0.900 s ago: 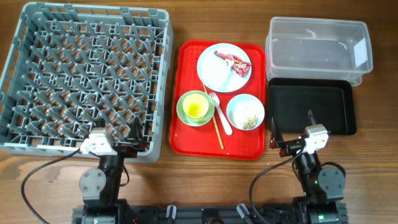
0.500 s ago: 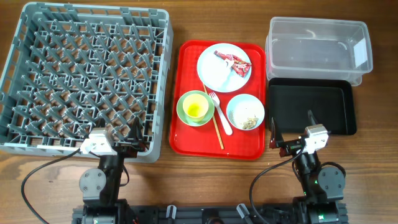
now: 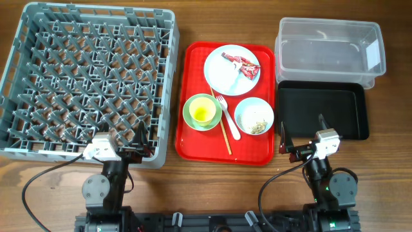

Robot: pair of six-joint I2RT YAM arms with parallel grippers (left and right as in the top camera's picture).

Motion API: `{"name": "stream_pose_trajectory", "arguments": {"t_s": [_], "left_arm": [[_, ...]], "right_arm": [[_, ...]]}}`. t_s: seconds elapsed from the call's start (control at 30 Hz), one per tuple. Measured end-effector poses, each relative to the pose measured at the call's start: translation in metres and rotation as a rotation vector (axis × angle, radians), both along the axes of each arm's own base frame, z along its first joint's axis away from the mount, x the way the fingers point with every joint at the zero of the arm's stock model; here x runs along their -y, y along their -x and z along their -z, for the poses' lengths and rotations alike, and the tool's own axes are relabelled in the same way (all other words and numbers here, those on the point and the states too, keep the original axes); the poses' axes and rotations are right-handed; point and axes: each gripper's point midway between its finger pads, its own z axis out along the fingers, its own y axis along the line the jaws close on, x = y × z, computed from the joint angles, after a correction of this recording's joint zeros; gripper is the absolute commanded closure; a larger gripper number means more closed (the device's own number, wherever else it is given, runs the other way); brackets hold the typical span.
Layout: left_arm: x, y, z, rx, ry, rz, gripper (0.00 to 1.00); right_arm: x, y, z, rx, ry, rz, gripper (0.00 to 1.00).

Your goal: Sort waste into correct bins and load items into the dishwasher rack

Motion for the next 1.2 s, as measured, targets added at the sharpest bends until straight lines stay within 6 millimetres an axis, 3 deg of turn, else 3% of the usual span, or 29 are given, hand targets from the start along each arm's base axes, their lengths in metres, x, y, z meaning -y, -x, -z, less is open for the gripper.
{"name": "stream_pose_trajectory", "arguments": {"t_s": [0.57, 0.77, 0.87, 0.97, 1.07, 1.2], "left_arm": [[0.000, 0.000, -0.001, 0.003, 0.000, 0.000, 0.00], [0.000, 0.000, 0.001, -0.004, 0.000, 0.000, 0.00], [0.000, 0.002, 0.011, -0.083, 0.007, -0.001, 0.00], [0.000, 0.003, 0.017, -0.201, 0.013, -0.001, 0.00], [0.000, 0.000, -0.003, -0.280, 0.015, -0.002, 0.00], [0.000, -0.009, -0.025, -0.419, 0.021, -0.003, 0.00]], "right_arm": [[-0.002, 0.000, -0.001, 0.004, -0.002, -0.012, 0.00], [-0.005, 0.001, 0.000, -0.021, -0.098, -0.029, 0.00], [-0.008, -0.001, 0.004, -0.060, -0.123, -0.042, 0.00], [-0.010, -0.004, -0.011, -0.092, -0.132, -0.050, 0.00], [-0.013, -0.015, -0.029, -0.174, -0.129, -0.062, 0.00], [-0.026, -0.042, -0.037, -0.362, -0.133, -0.109, 0.00]]}}
